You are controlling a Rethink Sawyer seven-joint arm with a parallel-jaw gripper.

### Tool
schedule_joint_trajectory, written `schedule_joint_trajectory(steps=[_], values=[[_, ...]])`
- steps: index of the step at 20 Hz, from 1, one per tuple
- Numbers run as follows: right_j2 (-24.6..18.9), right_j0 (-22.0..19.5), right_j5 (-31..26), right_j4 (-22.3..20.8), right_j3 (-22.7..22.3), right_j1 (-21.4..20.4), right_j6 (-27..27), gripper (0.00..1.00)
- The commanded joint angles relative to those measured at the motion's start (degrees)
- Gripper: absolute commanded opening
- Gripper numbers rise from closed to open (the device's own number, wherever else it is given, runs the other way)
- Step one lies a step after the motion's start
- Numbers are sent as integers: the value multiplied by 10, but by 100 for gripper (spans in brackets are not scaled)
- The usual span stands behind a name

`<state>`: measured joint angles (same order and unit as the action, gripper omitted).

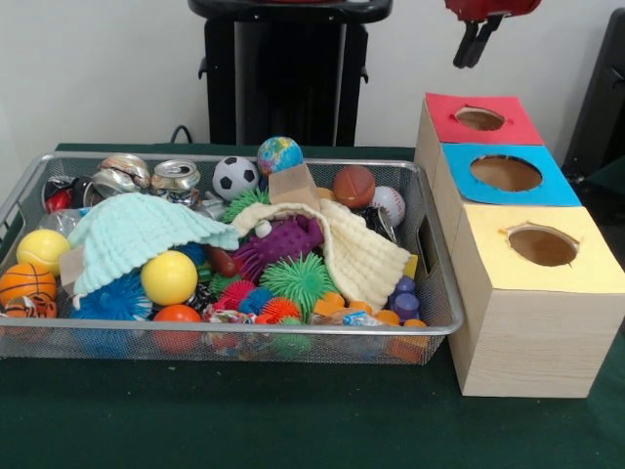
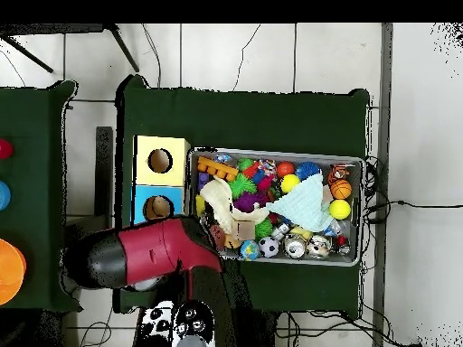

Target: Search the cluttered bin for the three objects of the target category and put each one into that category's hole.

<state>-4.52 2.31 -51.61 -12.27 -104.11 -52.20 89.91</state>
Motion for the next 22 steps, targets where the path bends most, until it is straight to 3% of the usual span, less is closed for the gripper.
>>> schedule_joint_trajectory(steps=[1,6,15,22], values=[[8,-43,44,-52,9,21,26,0],[-4,-94,86,-74,3,38,-15,0],[-78,-225,149,-94,8,95,-102,0],[-147,-314,124,-138,48,128,-179,0]])
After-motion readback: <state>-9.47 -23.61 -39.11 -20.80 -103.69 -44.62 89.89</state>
